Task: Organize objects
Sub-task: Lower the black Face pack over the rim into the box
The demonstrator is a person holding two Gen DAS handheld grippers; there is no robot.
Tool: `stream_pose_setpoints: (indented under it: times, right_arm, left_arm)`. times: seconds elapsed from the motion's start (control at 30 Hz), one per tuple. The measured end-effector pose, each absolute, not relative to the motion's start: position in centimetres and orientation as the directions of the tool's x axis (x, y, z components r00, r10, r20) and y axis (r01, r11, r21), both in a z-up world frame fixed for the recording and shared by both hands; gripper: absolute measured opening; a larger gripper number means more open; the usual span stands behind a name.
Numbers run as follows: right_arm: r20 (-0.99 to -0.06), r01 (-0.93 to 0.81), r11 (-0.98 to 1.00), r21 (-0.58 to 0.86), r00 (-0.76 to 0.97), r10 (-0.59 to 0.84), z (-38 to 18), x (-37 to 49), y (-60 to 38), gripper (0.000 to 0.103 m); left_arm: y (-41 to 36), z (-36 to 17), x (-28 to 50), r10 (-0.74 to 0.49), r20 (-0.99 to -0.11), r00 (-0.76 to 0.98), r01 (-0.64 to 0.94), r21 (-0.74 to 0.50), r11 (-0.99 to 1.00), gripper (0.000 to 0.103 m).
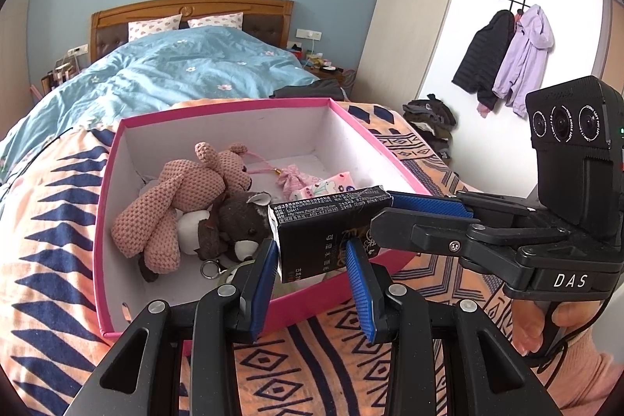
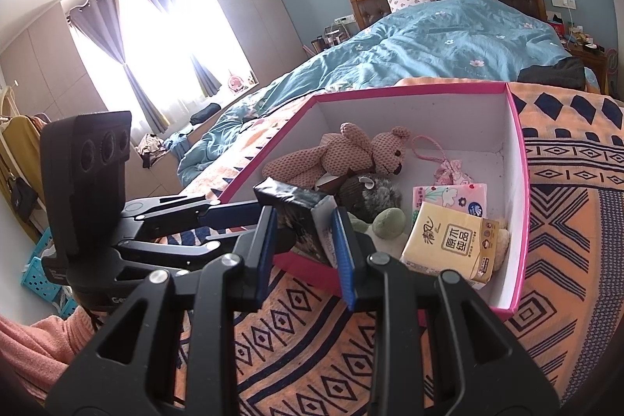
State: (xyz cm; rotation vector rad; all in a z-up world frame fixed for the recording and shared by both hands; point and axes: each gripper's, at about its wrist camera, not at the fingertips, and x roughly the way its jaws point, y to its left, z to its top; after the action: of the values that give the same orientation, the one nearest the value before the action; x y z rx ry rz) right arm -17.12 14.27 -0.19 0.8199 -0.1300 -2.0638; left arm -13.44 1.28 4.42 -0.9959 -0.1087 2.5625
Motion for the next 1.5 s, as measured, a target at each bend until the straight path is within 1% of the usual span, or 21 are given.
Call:
stream_pose_setpoints:
  times: [1.5]
  right_arm:
    - [-0.573,0.664,-0.631,0.401,-0.355,-0.738,-2.3,-20.2,12.4,0.032]
  left_arm:
    - [0.8,1.8,-16.3,0.353,-0.707,-0.612,-0.276,-0.227,-0.934,0.036]
